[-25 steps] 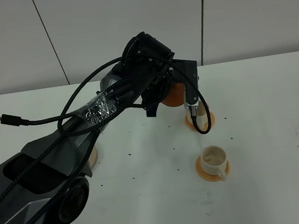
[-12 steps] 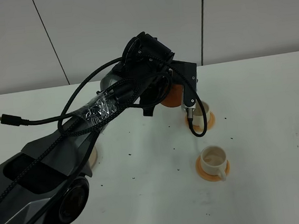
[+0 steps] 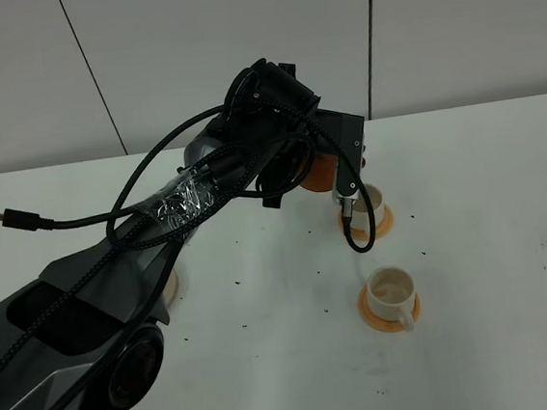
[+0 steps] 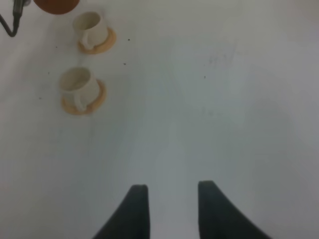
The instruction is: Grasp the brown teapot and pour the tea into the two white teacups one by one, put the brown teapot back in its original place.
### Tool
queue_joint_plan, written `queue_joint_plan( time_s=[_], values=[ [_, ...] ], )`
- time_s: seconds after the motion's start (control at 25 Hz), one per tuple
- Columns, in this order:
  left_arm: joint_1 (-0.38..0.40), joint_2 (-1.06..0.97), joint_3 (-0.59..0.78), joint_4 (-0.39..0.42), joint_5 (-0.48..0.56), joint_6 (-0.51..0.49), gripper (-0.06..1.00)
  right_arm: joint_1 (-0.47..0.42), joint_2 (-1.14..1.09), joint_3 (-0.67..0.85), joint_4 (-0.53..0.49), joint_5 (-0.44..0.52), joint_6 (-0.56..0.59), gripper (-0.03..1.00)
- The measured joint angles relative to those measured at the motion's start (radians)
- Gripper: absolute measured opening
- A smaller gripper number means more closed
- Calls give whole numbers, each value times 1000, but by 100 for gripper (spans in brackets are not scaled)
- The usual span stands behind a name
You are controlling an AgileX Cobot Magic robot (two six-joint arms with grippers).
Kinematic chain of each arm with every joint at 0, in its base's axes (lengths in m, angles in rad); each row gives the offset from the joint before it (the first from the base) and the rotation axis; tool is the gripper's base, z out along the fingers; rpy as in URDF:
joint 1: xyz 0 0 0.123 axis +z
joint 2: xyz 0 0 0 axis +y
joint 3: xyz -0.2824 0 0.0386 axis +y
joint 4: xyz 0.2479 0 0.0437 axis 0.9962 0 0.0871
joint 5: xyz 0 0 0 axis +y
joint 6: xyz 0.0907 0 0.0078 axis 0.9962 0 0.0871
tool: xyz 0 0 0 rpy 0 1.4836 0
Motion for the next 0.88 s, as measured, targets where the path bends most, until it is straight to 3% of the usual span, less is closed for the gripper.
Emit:
queue_joint_plan(
  time_s=[0.6, 0.88],
  values=[
    [-8, 0, 0, 25, 1, 90, 17, 0, 0, 0, 0, 0, 0, 24],
    [-8, 0, 0, 28, 1, 187, 17, 0, 0, 0, 0, 0, 0, 24]
  ],
)
